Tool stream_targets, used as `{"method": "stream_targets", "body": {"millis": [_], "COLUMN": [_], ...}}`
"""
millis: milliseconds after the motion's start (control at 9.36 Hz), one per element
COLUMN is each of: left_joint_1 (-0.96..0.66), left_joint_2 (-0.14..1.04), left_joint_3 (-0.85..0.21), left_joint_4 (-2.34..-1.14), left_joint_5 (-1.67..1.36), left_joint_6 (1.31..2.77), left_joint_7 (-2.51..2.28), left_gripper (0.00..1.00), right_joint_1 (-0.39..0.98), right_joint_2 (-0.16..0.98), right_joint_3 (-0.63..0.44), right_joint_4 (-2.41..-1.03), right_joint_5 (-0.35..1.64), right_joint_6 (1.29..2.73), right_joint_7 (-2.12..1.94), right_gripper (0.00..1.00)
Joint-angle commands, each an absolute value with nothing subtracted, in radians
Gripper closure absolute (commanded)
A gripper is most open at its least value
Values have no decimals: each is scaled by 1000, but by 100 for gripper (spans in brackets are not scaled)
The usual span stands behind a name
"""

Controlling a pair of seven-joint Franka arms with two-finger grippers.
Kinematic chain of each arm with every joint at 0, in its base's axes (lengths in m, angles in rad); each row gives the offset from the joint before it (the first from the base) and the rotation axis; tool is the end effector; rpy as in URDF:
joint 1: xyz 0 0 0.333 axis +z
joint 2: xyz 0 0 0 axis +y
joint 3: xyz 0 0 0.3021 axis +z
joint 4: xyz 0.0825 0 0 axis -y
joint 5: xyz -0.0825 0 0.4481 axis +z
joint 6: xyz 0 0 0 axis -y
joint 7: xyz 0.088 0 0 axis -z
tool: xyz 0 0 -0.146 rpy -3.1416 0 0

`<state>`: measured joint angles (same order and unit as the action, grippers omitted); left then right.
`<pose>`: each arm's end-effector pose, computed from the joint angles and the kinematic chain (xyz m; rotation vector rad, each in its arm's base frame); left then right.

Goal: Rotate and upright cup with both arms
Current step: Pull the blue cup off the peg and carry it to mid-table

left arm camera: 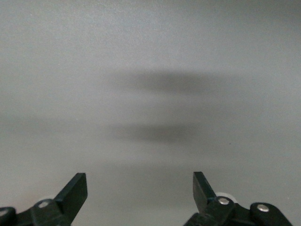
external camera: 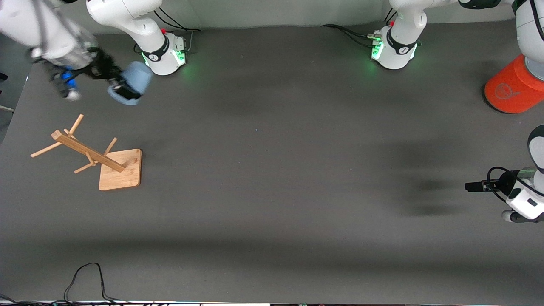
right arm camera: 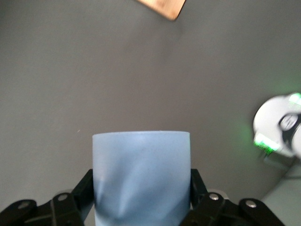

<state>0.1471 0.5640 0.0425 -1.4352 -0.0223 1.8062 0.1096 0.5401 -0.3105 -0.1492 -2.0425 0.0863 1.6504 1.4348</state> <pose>0.7195 0.1318 0.2732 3.0983 0.1285 -0.2965 0.4761 0.2048 0.5019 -2.7032 1.5576 0.2435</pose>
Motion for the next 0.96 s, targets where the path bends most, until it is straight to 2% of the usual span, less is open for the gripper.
{"method": "stream_targets", "body": {"millis": [0,427,748,854], "left_joint_1": [152,152,152,152], "left_joint_2": [575,575,575,575], "left_joint_3": [41,40,41,41], "left_joint_4": [-1416,-1416,-1416,-1416], "left_joint_5": [-29,-31,-29,-29], "left_joint_6": [1813,1813,1813,1813], "left_joint_7": [127,127,127,127], "left_gripper": [0,0,0,0], "right_joint_1": [738,934,1002,1020], "right_joint_2": [-84,376,653,719], "right_joint_3": [-161,-161,-161,-161], "right_joint_4": [-1840,-1405,-1170,-1140], "right_joint_5": [107,107,103,101], "right_joint_6": [1676,1686,1721,1768], "right_joint_7": [1755,2196,2437,2500], "right_gripper": [59,59,58,58]}}
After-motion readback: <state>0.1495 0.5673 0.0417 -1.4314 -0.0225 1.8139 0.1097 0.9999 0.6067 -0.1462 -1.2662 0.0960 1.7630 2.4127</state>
